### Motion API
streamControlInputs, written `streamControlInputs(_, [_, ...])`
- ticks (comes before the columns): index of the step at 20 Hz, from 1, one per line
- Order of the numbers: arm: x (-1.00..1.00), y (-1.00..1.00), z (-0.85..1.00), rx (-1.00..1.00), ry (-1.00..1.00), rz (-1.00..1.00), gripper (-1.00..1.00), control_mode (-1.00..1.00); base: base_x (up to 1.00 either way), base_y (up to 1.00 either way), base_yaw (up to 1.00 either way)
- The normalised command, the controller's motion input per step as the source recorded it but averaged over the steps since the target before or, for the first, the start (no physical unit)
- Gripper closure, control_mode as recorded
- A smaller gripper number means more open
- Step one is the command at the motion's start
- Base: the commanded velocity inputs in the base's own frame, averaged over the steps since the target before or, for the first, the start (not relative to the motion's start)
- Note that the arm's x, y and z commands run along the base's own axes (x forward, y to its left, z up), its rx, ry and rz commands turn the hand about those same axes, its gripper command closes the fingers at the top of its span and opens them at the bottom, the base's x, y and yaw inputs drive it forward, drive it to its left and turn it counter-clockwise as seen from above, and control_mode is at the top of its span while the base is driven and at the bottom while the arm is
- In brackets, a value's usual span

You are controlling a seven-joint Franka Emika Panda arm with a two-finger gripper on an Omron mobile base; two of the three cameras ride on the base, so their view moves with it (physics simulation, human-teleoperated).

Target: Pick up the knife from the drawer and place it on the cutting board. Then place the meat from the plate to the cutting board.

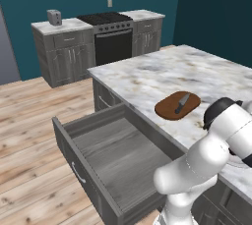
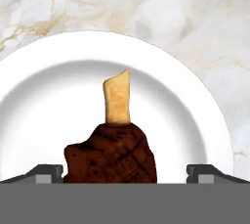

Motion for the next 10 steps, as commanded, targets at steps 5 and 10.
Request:
streamControlInputs(5, [-0.01, 0.06, -0.15, -0.01, -0.04, 0.0, -1.0, -1.0, 0.0, 0.0, 0.0])
streamControlInputs(10, [0.0, 0.39, -0.29, -0.03, -0.05, 0.0, -1.0, -1.0, 0.0, 0.0, 0.0])
